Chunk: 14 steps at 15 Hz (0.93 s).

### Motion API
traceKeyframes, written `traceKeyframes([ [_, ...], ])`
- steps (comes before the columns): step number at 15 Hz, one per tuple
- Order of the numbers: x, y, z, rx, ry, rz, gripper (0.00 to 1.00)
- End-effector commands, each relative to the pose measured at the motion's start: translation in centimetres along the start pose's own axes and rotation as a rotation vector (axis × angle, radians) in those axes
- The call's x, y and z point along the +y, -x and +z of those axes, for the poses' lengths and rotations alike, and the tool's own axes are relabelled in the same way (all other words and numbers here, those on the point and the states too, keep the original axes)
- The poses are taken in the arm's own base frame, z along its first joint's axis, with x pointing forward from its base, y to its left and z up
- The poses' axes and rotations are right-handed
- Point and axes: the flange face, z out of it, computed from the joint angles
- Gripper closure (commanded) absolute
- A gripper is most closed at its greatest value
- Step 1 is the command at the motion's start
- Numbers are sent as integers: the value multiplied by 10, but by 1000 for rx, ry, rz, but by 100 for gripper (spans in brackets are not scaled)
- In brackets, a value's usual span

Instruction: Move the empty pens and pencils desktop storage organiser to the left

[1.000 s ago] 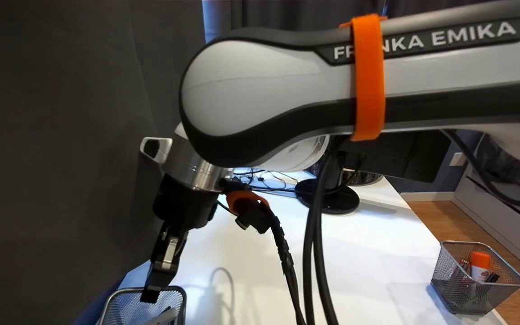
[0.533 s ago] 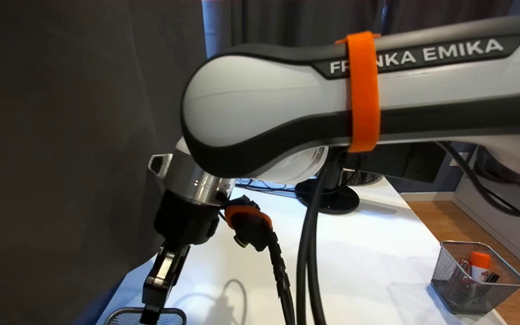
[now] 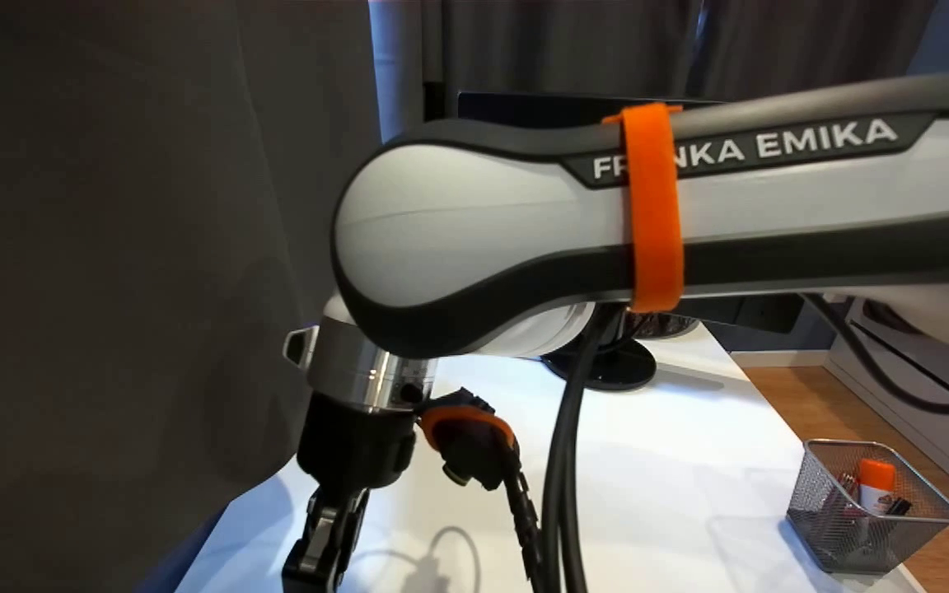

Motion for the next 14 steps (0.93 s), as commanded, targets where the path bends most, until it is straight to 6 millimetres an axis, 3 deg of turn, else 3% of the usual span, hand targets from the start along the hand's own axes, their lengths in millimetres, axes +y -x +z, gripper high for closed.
traceKeyframes([
  [1, -5, -1, -3, -20, 2, 46, 66],
  [6, -8, -4, -11, -24, 31, 78, 32],
  [10, -17, -14, -34, 15, 68, 70, 6],
  [11, -17, -18, -43, 27, 105, 98, 1],
  [14, -11, -24, -71, 79, 219, 224, 0],
])
